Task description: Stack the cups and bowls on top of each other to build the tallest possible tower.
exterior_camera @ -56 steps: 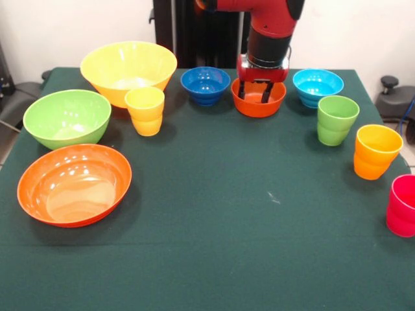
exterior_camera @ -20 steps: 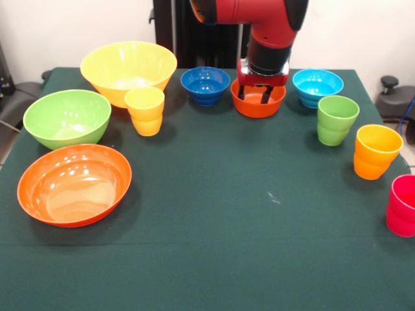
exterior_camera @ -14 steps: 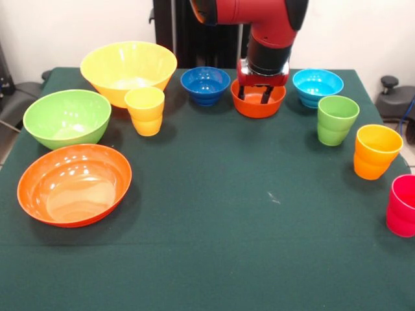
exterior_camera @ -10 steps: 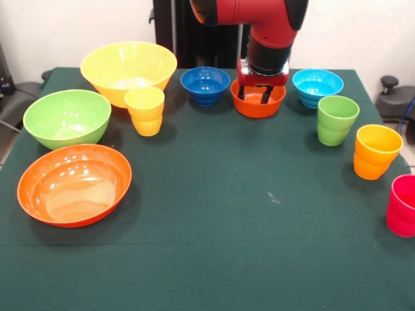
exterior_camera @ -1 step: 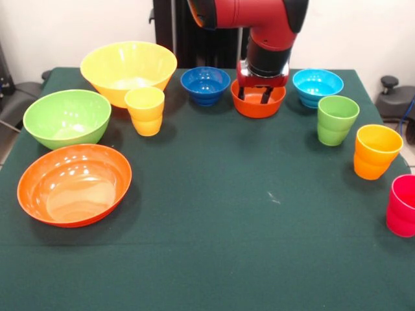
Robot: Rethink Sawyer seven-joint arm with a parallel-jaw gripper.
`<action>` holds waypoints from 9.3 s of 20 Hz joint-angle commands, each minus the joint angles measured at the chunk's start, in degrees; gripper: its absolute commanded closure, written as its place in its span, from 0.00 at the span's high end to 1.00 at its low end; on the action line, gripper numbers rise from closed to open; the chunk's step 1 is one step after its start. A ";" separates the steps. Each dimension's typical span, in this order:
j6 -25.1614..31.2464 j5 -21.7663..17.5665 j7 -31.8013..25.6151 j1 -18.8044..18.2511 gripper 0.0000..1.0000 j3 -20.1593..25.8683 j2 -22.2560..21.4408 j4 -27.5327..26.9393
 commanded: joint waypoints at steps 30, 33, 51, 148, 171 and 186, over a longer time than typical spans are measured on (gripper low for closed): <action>3.86 -12.13 -6.03 -6.94 1.00 13.28 4.92 -22.29; 4.62 -12.88 -6.03 -7.23 1.00 13.93 4.85 -22.66; 5.68 -15.77 -4.59 -7.80 1.00 15.45 4.52 -23.35; 24.08 -21.74 -19.56 -17.77 1.00 27.49 3.87 -30.28; 22.17 -21.64 -13.25 -19.99 1.00 25.86 0.20 -22.24; 18.12 -18.96 -7.49 -25.98 1.00 26.25 -12.80 -3.04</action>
